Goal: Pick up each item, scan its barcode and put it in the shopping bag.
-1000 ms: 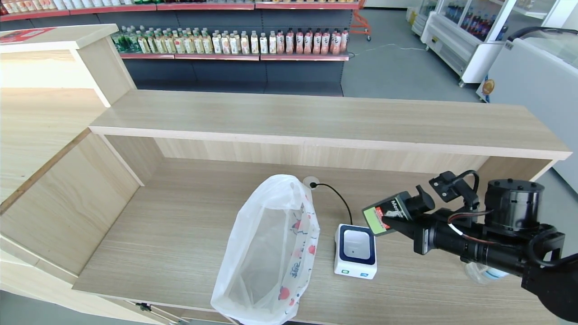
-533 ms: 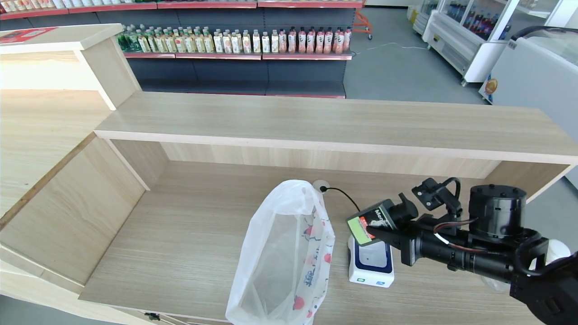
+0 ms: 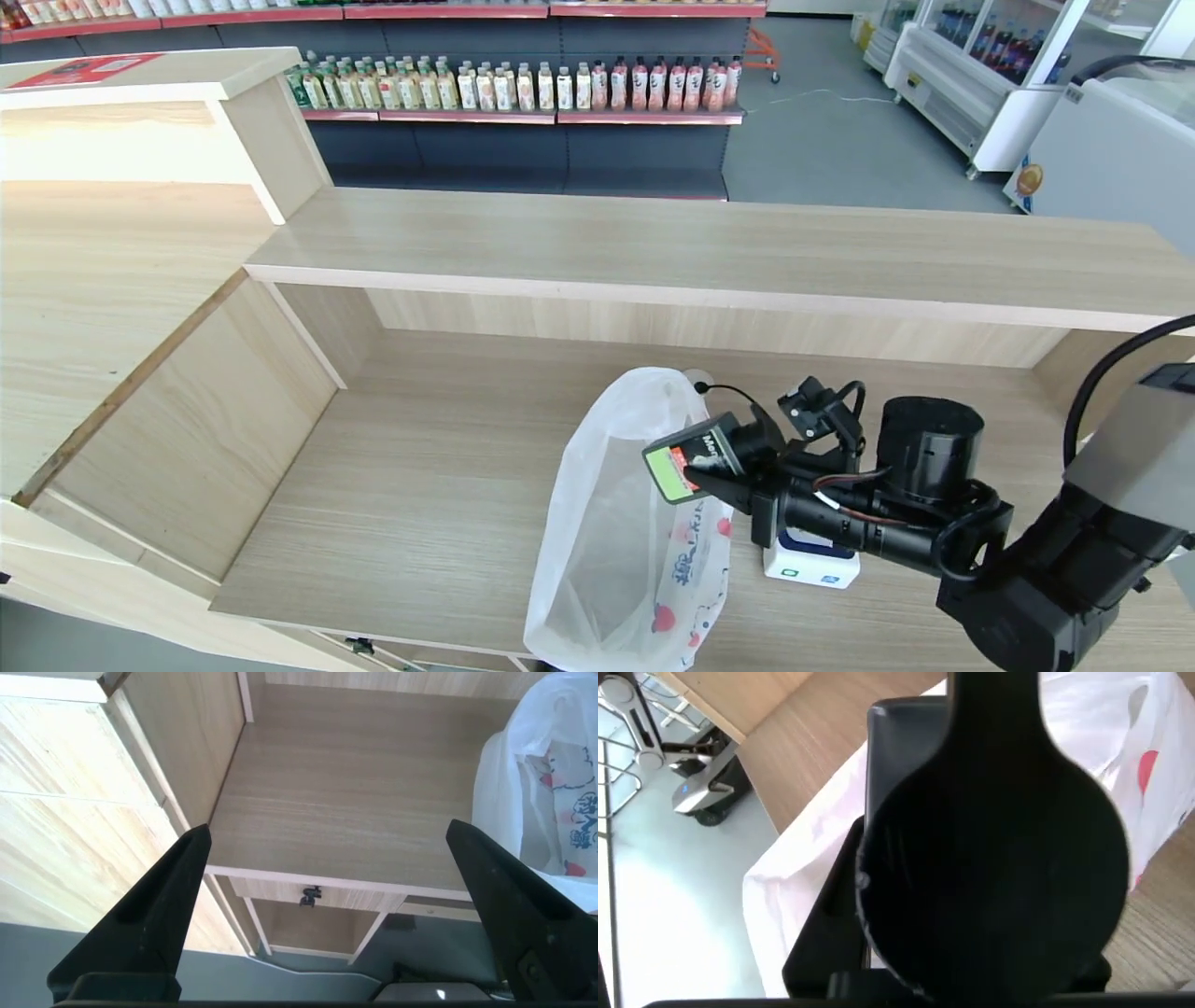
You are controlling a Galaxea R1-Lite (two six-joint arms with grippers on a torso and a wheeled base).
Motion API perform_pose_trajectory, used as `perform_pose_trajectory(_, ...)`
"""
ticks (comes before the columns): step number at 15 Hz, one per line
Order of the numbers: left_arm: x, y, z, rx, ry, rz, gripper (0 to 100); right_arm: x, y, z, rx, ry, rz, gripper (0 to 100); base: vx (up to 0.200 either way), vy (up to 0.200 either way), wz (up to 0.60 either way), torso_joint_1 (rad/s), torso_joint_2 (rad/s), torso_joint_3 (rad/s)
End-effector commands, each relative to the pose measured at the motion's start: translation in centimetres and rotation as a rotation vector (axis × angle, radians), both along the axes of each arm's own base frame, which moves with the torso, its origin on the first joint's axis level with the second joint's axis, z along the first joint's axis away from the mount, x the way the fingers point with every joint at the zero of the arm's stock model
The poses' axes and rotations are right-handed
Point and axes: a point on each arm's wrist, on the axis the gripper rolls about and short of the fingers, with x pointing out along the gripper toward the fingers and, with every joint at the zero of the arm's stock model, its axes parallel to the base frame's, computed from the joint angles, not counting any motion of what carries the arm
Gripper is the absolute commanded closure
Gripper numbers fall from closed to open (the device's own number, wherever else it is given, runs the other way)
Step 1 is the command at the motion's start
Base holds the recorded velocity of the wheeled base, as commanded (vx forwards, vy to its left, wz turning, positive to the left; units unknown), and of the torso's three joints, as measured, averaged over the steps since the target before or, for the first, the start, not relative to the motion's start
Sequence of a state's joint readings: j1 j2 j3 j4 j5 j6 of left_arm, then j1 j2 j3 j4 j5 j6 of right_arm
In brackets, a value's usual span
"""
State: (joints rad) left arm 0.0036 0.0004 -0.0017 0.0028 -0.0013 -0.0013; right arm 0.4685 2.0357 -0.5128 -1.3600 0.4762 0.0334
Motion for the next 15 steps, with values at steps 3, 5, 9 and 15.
perform_pose_trajectory(3,0.0,0.0,0.0,0.000,0.000,-0.001,0,0.8,0.6,-3.9,-0.041,0.098,0.005,100,0.000,0.000,0.00,0.000,0.00,0.000)
perform_pose_trajectory(5,0.0,0.0,0.0,0.000,0.000,0.001,0,1.7,1.1,-5.0,-0.049,0.108,0.008,100,0.000,0.000,0.00,0.000,0.00,0.000)
perform_pose_trajectory(9,0.0,0.0,0.0,0.000,0.000,-0.001,0,4.8,2.6,-6.6,-0.071,0.119,-0.028,100,0.000,0.000,0.00,0.000,0.00,0.000)
perform_pose_trajectory(15,0.0,0.0,0.0,0.000,0.000,0.001,0,7.0,5.8,-8.1,-0.136,0.122,-0.073,100,0.000,0.000,0.00,0.000,0.00,0.000)
